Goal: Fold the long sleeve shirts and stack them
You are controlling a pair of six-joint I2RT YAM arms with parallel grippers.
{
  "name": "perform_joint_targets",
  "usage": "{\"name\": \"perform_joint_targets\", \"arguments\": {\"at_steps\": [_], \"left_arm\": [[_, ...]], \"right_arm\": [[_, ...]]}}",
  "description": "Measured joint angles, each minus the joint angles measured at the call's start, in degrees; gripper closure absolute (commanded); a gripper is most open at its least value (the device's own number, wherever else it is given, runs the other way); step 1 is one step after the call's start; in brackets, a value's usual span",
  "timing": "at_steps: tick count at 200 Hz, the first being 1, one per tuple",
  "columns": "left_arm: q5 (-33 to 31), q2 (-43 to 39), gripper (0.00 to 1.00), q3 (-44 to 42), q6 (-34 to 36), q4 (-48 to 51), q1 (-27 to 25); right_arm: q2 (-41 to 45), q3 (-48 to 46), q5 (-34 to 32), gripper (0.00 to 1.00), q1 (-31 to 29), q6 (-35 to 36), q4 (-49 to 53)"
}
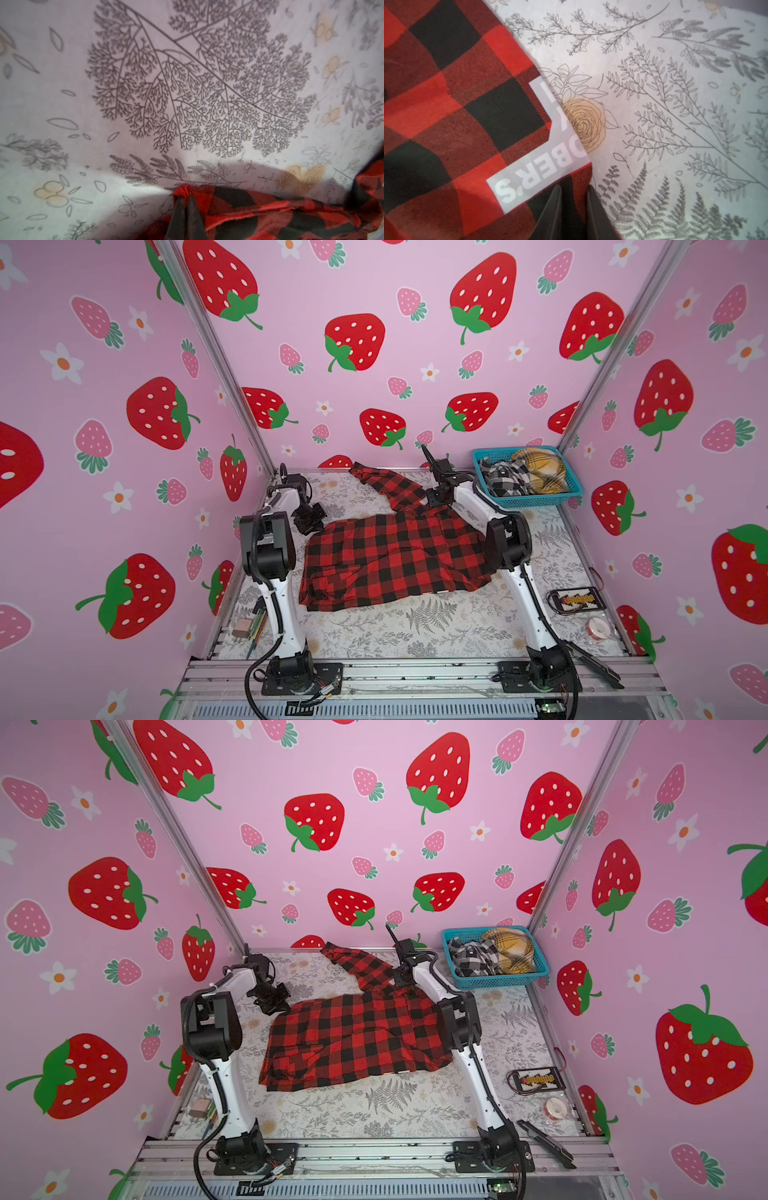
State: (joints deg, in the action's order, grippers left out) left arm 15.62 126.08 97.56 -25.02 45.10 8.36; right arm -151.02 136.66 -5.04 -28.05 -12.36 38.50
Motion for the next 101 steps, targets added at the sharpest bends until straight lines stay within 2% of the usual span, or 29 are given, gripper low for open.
{"name": "perform_joint_targets", "arguments": {"at_steps": [36,78,101], "left_arm": [[0.0,0.0,1.00,0.0,-0.1,-0.1,0.0],[3.0,-2.3,1.00,-4.3,-4.3,-6.7,0.1],[5.0,-8.4,1.00,-10.1,-8.1,-11.8,0.2]], "right_arm": [[0.1,0.0,-0.1,0.98,0.0,0.2,-0.1],[6.2,-8.7,0.6,1.00,0.1,-2.0,-1.5],[13.6,-15.2,2.2,1.00,0.0,-4.2,-2.6]]}}
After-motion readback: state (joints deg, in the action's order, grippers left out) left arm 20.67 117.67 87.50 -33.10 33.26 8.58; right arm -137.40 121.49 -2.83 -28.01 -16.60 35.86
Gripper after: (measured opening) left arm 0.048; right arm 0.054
